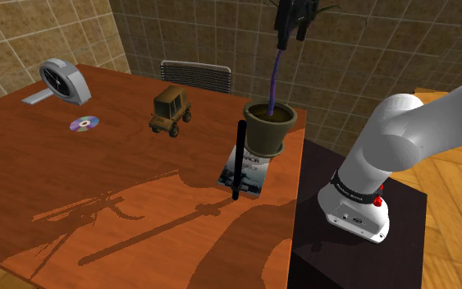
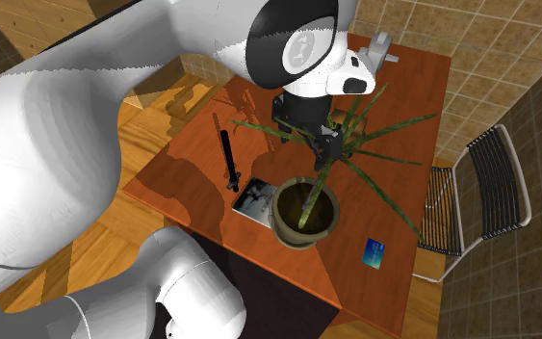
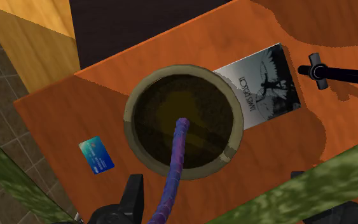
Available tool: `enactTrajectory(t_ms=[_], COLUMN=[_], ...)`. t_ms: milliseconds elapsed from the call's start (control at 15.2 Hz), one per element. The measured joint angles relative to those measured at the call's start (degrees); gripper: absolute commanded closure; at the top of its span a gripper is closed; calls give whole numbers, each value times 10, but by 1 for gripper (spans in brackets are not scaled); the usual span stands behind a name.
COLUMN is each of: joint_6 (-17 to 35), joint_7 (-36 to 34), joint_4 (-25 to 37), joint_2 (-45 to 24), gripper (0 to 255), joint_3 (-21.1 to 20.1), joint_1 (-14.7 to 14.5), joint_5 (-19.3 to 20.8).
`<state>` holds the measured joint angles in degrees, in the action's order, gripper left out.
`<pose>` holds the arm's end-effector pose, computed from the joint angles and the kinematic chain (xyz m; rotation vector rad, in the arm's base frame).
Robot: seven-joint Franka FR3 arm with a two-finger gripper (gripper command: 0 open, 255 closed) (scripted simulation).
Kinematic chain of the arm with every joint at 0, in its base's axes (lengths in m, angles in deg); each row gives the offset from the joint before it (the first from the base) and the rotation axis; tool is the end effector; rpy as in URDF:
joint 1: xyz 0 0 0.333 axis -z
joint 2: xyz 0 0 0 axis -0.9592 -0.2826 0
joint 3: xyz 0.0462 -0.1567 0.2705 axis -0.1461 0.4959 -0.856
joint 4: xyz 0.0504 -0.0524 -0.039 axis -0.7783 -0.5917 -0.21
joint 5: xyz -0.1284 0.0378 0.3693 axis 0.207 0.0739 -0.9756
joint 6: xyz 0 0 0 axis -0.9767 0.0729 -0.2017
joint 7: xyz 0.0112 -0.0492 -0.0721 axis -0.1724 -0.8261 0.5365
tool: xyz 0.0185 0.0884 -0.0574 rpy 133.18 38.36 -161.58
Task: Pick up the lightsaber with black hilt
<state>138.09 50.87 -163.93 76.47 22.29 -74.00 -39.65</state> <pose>0.2992 0.0125 0.6173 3.1033 -0.1105 0.0176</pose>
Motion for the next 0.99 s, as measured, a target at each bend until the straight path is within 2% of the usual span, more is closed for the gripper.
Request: enactTrajectory(t_ms=[330, 990], joint_6=[14, 72], joint_7=[-30, -135], joint_4=[-22, -44], joint_2=[2, -44], gripper=[0, 0], joint_3=[-32, -146], joint_1=[-15, -64], joint_5=[-26, -117])
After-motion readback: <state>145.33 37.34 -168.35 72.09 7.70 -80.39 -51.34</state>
